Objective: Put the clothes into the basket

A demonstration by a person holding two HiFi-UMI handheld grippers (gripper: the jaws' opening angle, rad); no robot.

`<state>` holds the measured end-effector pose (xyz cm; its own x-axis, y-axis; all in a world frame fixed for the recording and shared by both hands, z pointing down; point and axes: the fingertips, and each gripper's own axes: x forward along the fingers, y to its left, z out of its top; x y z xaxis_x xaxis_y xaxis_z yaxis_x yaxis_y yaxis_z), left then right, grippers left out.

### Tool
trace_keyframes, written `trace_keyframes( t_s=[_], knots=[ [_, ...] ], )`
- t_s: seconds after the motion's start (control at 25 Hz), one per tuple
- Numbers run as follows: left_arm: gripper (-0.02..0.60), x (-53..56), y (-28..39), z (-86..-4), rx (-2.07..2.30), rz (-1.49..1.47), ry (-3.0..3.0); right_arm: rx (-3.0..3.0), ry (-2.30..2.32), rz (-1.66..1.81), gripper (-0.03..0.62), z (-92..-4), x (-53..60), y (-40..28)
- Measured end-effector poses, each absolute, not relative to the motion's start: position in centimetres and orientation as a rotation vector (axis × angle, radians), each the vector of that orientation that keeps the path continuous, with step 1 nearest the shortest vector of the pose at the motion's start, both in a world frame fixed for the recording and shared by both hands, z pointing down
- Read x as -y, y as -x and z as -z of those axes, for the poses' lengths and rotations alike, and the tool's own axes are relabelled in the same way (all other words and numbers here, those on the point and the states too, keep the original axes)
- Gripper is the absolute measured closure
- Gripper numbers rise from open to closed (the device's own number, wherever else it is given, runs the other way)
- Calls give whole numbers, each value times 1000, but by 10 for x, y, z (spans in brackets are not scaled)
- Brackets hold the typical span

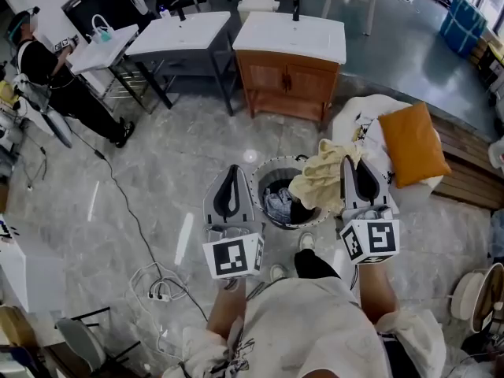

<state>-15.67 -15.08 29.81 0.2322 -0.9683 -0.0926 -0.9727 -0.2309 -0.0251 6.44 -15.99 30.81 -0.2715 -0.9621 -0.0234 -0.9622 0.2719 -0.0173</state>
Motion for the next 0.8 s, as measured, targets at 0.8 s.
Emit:
trace_keyframes(
  t_s=[0.8],
  knots=[
    [577,273,72,-300,-2053,11,2263,-2596,1660,86,553,-321,310,-144]
  ],
)
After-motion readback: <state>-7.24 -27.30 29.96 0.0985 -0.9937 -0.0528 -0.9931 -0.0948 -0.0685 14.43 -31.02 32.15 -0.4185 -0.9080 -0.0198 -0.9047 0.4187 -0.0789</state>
